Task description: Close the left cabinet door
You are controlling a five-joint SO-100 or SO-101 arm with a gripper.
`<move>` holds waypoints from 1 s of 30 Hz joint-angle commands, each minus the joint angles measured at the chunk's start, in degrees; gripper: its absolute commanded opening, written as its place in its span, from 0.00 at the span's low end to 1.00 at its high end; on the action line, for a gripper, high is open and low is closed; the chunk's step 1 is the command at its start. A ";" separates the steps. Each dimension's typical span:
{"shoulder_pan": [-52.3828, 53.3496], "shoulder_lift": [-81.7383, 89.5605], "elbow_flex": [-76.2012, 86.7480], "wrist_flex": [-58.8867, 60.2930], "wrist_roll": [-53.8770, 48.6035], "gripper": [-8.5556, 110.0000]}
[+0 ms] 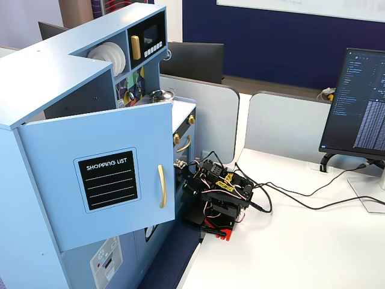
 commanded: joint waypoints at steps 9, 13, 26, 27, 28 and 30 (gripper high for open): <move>-1.67 -0.35 3.25 7.12 1.41 0.07; -7.56 -0.44 3.16 7.03 1.93 0.07; -62.93 -9.67 -18.81 -24.08 2.20 0.07; -66.80 -9.58 -19.60 -27.60 -0.62 0.07; -70.40 -9.49 -19.60 -30.76 -4.48 0.07; -76.38 -8.09 -18.81 -36.47 -8.88 0.07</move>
